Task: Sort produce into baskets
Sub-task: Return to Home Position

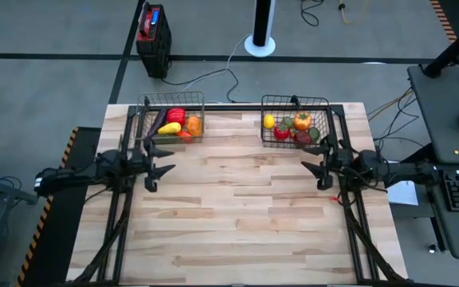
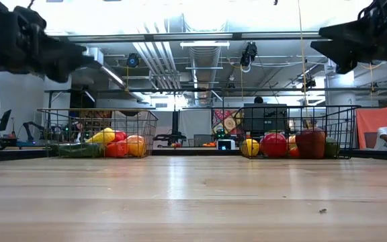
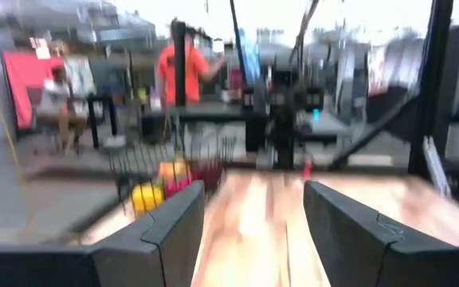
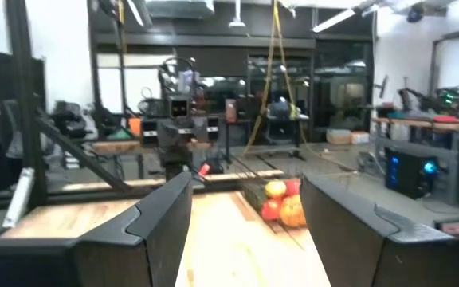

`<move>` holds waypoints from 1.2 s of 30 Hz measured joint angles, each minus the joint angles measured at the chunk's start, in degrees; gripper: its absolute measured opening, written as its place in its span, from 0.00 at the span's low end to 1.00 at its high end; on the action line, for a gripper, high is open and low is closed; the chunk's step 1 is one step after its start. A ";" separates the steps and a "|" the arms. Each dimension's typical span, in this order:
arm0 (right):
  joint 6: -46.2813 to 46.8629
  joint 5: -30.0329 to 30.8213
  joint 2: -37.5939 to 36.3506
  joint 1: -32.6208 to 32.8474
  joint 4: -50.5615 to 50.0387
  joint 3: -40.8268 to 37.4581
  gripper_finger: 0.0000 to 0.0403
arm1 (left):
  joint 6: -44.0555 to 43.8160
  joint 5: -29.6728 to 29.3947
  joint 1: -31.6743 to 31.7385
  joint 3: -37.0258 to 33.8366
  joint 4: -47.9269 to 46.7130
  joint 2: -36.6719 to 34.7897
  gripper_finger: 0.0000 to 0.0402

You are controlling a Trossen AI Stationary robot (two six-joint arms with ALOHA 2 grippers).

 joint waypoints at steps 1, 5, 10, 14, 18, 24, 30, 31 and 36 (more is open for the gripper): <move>-0.01 0.49 -0.12 0.00 -0.60 0.00 0.56 | -0.18 -0.01 0.02 0.07 -1.94 0.13 0.49; -0.05 0.52 -0.16 0.00 -0.86 0.00 0.56 | -0.82 0.02 0.03 -0.02 -6.13 0.27 0.49; -0.61 0.52 -0.01 0.00 -2.25 -0.02 0.56 | -2.33 -1.27 0.07 -0.02 -5.85 0.38 0.49; 1.25 0.50 0.03 0.00 -4.75 -0.02 0.56 | -4.67 -3.42 0.07 0.09 -5.84 0.91 0.49; 5.48 0.50 0.04 0.00 -7.02 -0.04 0.56 | -4.88 -3.58 0.07 0.31 -6.17 1.52 0.49; 6.61 0.48 0.10 0.00 -7.73 -0.04 0.56 | -4.89 -3.60 0.07 0.42 -6.31 1.98 0.49; 6.59 0.48 0.08 0.00 -7.72 -0.07 0.56 | -4.88 -3.60 0.07 0.42 -6.28 2.01 0.49; 6.56 0.48 0.08 0.00 -7.72 -0.07 0.56 | -4.89 -3.60 0.07 0.44 -6.28 2.01 0.49; 6.53 0.48 0.08 0.00 -7.71 -0.09 0.56 | -4.89 -3.58 0.07 0.46 -6.26 2.01 0.49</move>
